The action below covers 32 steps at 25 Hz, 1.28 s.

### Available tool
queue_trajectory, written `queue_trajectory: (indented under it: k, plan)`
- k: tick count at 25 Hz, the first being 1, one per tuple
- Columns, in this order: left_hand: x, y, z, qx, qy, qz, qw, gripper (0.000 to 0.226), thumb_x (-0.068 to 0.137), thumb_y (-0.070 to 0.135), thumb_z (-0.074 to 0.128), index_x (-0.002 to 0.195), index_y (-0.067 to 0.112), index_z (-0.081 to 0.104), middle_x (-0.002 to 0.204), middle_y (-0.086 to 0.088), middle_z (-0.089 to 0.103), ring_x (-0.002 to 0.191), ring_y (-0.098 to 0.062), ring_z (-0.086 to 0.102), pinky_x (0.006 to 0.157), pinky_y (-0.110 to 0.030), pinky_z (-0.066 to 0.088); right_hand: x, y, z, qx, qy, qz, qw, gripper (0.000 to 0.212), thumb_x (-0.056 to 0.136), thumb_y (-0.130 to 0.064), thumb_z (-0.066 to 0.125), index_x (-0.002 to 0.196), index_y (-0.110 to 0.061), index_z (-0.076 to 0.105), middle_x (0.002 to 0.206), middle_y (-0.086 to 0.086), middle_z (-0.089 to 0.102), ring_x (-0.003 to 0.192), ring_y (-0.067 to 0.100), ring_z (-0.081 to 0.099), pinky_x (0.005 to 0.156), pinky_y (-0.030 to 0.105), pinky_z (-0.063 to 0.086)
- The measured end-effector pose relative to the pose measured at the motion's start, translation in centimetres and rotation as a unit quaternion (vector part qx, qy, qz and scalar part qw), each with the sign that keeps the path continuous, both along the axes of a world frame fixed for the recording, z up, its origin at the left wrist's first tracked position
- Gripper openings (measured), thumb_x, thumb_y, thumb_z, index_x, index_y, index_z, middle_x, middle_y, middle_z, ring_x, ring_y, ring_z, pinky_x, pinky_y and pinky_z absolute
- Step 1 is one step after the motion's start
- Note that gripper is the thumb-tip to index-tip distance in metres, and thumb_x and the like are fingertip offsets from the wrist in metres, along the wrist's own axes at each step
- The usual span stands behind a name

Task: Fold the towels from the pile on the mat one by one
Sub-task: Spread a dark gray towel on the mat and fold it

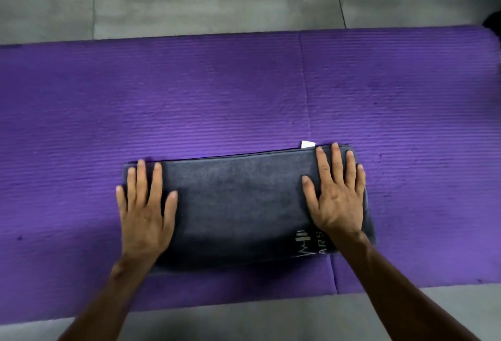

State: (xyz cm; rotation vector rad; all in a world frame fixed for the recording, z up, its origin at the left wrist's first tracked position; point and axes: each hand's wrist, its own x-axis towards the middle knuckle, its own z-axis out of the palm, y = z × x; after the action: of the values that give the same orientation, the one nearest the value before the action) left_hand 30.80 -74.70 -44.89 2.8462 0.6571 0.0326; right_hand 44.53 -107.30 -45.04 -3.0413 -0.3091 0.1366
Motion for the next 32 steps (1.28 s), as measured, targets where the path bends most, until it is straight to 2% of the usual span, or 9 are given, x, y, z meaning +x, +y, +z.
queue_trajectory:
  k: [5, 9, 12, 15, 17, 19, 22, 26, 32]
  plan:
    - [-9.7, -2.2, -0.1, 0.006, 0.044, 0.007, 0.999, 0.067, 0.099, 0.055, 0.014, 0.149, 0.015, 0.035, 0.16, -0.011, 0.022, 0.147, -0.03, 0.018, 0.114, -0.053, 0.02, 0.1, 0.2, 0.3, 0.001, 0.003, -0.004, 1.0, 0.067, 0.097, -0.055, 0.028, 0.155, -0.024, 0.021, 0.164, 0.007, 0.014, 0.15, 0.034, 0.01, 0.121, 0.054, 0.008]
    - [-9.0, -2.2, 0.6, 0.019, 0.063, 0.051, 0.997, 0.063, 0.099, 0.049, 0.019, 0.147, 0.014, 0.039, 0.157, -0.012, 0.028, 0.145, -0.03, 0.024, 0.114, -0.057, 0.016, 0.1, 0.3, 0.3, -0.015, 0.014, 0.008, 1.0, 0.068, 0.097, -0.057, 0.022, 0.156, -0.023, 0.017, 0.164, 0.009, 0.013, 0.15, 0.036, 0.009, 0.12, 0.055, 0.007]
    - [-7.5, -5.8, 1.6, 0.035, 0.004, -0.058, 0.998, 0.058, 0.095, 0.032, 0.033, 0.146, 0.005, 0.04, 0.155, -0.017, 0.031, 0.144, -0.032, 0.027, 0.115, -0.053, 0.02, -0.7, 1.4, 1.1, -0.007, -0.004, -0.024, 1.0, 0.066, 0.098, -0.051, 0.022, 0.155, -0.018, 0.02, 0.162, 0.013, 0.016, 0.148, 0.038, 0.014, 0.119, 0.057, 0.01]
    - [-5.7, -10.4, 1.4, 0.013, 0.002, -0.238, 0.971, 0.059, 0.093, 0.025, 0.036, 0.148, 0.004, 0.032, 0.157, -0.014, 0.026, 0.144, -0.03, 0.028, 0.115, -0.048, 0.022, -8.0, 6.9, 1.6, 0.045, -0.023, 0.147, 0.988, 0.061, 0.097, -0.039, 0.033, 0.153, -0.013, 0.03, 0.16, 0.014, 0.024, 0.148, 0.034, 0.019, 0.119, 0.051, 0.016]
    - [-5.4, -10.7, 0.6, -0.02, 0.022, -0.193, 0.981, 0.059, 0.093, 0.023, 0.033, 0.149, 0.003, 0.028, 0.158, -0.013, 0.023, 0.145, -0.029, 0.027, 0.117, -0.046, 0.018, -13.0, 8.6, 1.3, 0.07, 0.013, 0.216, 0.974, 0.059, 0.098, -0.037, 0.033, 0.153, -0.014, 0.03, 0.16, 0.01, 0.025, 0.149, 0.03, 0.02, 0.118, 0.047, 0.018]
    - [-6.5, -9.0, -0.1, -0.024, 0.049, -0.104, 0.993, 0.059, 0.097, 0.031, 0.028, 0.151, 0.006, 0.028, 0.159, -0.012, 0.023, 0.147, -0.028, 0.021, 0.118, -0.047, 0.016, -13.7, 6.1, 0.7, 0.069, 0.016, 0.17, 0.983, 0.058, 0.099, -0.04, 0.034, 0.152, -0.016, 0.033, 0.16, 0.007, 0.027, 0.148, 0.029, 0.024, 0.117, 0.048, 0.021]
    - [-8.6, -6.3, 0.0, -0.029, 0.068, -0.051, 0.996, 0.061, 0.098, 0.039, 0.025, 0.151, 0.008, 0.028, 0.159, -0.013, 0.023, 0.147, -0.031, 0.019, 0.116, -0.052, 0.019, -12.0, -2.0, 0.2, 0.023, -0.017, 0.096, 0.995, 0.057, 0.101, -0.045, 0.031, 0.149, -0.017, 0.04, 0.159, 0.007, 0.029, 0.147, 0.03, 0.025, 0.118, 0.049, 0.022]
    - [-9.7, -3.7, 1.1, -0.049, 0.075, 0.047, 0.995, 0.066, 0.097, 0.044, 0.022, 0.152, 0.007, 0.023, 0.158, -0.016, 0.023, 0.146, -0.033, 0.02, 0.115, -0.056, 0.023, -10.5, -6.7, 1.8, 0.002, 0.018, -0.036, 0.999, 0.063, 0.099, -0.048, 0.022, 0.153, -0.017, 0.032, 0.161, 0.007, 0.024, 0.148, 0.034, 0.018, 0.119, 0.054, 0.016]
    - [-3.4, -1.4, 1.6, -0.023, 0.099, -0.126, 0.987, 0.07, 0.096, 0.059, 0.016, 0.155, 0.021, 0.019, 0.162, -0.005, 0.013, 0.149, -0.026, 0.012, 0.118, -0.047, 0.014, -4.4, 0.6, 2.2, 0.026, 0.052, 0.028, 0.998, 0.064, 0.099, -0.052, 0.016, 0.156, -0.026, 0.011, 0.164, 0.007, 0.004, 0.151, 0.032, 0.0, 0.121, 0.048, -0.001]
